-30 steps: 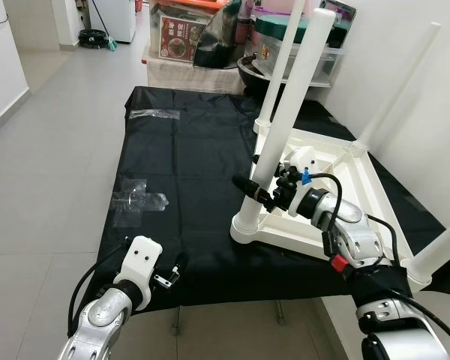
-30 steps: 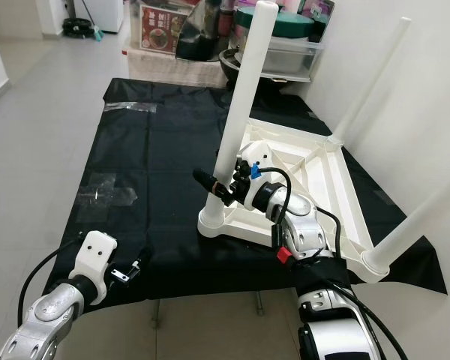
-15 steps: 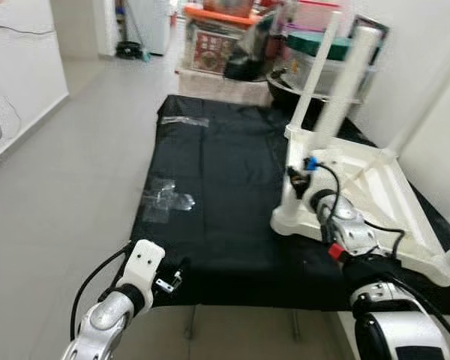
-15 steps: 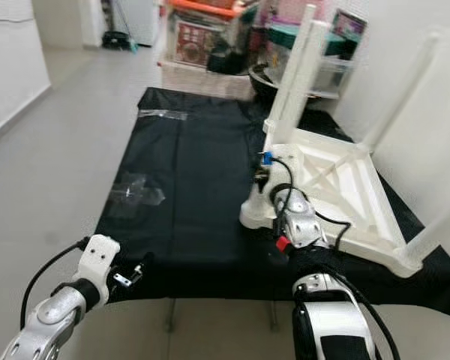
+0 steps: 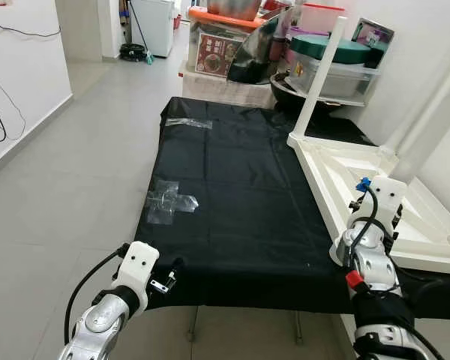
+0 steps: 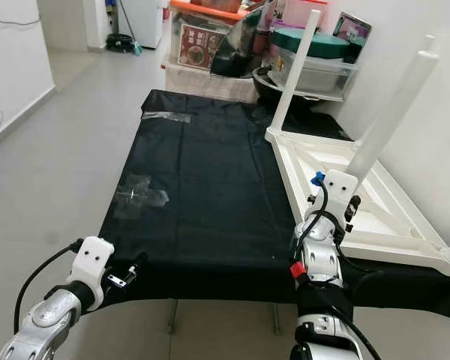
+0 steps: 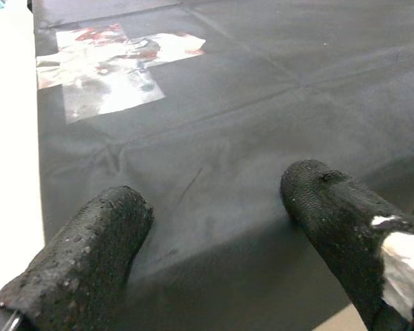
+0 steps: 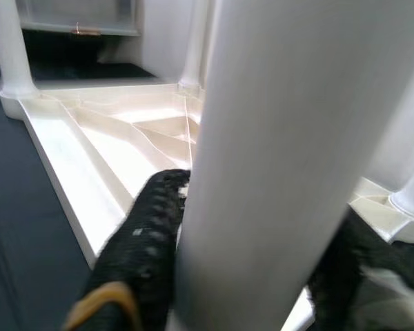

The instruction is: Building children table

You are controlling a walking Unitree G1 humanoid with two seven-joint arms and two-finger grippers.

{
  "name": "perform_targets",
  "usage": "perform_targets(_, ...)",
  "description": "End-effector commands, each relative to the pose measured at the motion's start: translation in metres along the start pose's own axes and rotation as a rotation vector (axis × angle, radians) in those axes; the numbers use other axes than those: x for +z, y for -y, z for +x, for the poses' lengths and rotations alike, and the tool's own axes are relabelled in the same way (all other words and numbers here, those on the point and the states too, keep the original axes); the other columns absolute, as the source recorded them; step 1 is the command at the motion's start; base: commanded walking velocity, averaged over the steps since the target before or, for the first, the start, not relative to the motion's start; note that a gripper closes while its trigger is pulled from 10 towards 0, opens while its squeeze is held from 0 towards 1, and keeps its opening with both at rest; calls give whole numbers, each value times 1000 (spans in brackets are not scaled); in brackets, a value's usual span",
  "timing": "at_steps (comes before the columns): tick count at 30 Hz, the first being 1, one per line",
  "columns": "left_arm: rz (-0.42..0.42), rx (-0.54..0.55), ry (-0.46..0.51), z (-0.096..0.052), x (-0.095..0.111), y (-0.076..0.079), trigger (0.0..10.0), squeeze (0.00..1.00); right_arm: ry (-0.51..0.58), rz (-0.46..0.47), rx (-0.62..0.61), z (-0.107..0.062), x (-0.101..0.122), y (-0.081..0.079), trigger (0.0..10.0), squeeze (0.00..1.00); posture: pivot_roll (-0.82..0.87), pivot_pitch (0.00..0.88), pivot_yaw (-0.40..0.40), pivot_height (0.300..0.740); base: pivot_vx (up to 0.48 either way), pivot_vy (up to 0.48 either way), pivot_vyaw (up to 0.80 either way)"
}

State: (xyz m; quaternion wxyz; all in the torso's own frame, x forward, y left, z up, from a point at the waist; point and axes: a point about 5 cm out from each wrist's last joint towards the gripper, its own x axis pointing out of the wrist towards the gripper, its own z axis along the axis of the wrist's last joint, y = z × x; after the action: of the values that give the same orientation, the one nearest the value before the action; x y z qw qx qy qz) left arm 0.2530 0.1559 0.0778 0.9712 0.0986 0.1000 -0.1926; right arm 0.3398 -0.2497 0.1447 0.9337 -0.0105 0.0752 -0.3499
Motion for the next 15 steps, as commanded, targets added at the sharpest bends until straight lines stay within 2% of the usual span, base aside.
perform_targets(1,-5,-23,-39,0,-7,5,10000,0,-66,2,38,1,-16,3,10000,1000,49,0,-163,740,0,0,0)
perform_targets(2,-5,-22,-40,0,-7,5,10000,0,-15,40,136,1,-4,-6,10000,1000,49,0,-164,740,0,0,0)
perform_targets(3,-5,-22,-40,0,-7,5,10000,0,-15,40,136,1,-4,-6,10000,1000,49,0,-164,740,0,0,0)
perform_targets(4,-5,-21,-40,0,-7,4,10000,0,43,81,314,0,13,-19,10000,537,51,0,-166,740,0,0,0)
perform_targets(5,-5,-21,-40,0,-7,4,10000,0,43,81,314,0,13,-19,10000,537,51,0,-166,740,0,0,0)
perform_targets(6,-5,-20,-40,0,-7,4,10000,0,76,99,431,-2,24,-26,10000,537,52,0,-167,740,0,0,0)
perform_targets(7,-5,-20,-40,0,-7,4,10000,0,76,99,431,-2,24,-26,10000,537,52,0,-167,740,0,0,0)
perform_targets(8,-5,-19,-40,0,-7,4,10000,0,172,111,613,-2,50,-29,10000,0,48,0,-165,740,0,0,0)
perform_targets(9,-5,-19,-40,0,-7,4,10000,0,172,111,613,-2,50,-29,10000,0,48,0,-165,740,0,0,0)
perform_targets(10,-6,-18,-40,0,-7,4,10000,0,256,89,740,-2,70,-29,10000,0,47,0,-164,740,0,0,0)
perform_targets(12,-6,-20,-40,1,-7,5,10000,0,362,3,886,-3,92,-25,10000,0,48,0,-168,740,0,0,0)
perform_targets(15,-6,-19,-37,2,-7,5,10000,0,378,-54,944,-2,96,-24,10000,0,49,0,-170,740,0,0,0)
